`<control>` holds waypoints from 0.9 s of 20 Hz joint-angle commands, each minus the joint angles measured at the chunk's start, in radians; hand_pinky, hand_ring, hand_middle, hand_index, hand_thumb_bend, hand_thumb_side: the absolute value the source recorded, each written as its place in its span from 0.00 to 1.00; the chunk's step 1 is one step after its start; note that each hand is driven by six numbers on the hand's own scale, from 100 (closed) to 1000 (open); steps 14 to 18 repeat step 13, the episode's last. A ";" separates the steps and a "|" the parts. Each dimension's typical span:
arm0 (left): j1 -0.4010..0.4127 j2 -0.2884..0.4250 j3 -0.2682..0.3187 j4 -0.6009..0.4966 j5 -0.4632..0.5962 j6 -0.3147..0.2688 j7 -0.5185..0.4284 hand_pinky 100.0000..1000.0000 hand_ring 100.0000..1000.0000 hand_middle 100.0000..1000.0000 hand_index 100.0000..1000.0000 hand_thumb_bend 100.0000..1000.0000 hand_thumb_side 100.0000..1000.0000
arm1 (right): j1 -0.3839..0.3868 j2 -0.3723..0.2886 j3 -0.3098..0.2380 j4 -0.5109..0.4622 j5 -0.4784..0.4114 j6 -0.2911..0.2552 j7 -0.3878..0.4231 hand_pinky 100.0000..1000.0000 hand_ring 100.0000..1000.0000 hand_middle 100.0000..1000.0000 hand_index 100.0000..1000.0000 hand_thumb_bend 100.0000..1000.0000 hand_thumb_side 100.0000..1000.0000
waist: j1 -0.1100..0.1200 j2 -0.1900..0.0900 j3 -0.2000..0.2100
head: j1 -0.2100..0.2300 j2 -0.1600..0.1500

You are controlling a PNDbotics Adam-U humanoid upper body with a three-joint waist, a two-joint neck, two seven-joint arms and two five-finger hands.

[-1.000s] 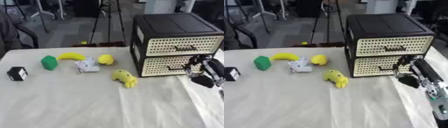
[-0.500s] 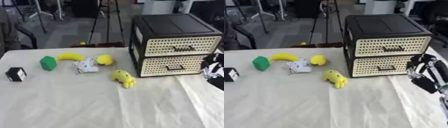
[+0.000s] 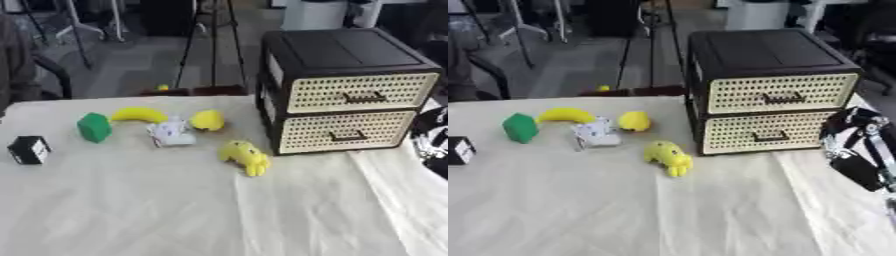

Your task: Pick up objects from table and place into drawer.

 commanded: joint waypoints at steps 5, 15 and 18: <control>-0.005 0.012 0.012 -0.007 -0.005 -0.008 -0.002 0.42 0.42 0.48 0.71 0.61 0.79 | -0.011 -0.018 -0.013 -0.022 -0.008 0.002 0.000 0.34 0.57 0.61 0.56 0.00 0.70 | -0.001 -0.009 0.001 | 0.000 0.007; -0.004 0.011 0.012 -0.004 -0.006 -0.012 -0.008 0.42 0.41 0.48 0.72 0.61 0.80 | -0.014 -0.016 -0.009 -0.022 -0.006 0.000 0.005 0.34 0.57 0.61 0.57 0.00 0.70 | -0.003 -0.009 0.001 | 0.005 0.005; -0.004 0.011 0.012 -0.004 -0.006 -0.012 -0.008 0.42 0.41 0.48 0.72 0.61 0.80 | -0.014 -0.016 -0.009 -0.022 -0.006 0.000 0.005 0.34 0.57 0.61 0.57 0.00 0.70 | -0.003 -0.009 0.001 | 0.005 0.005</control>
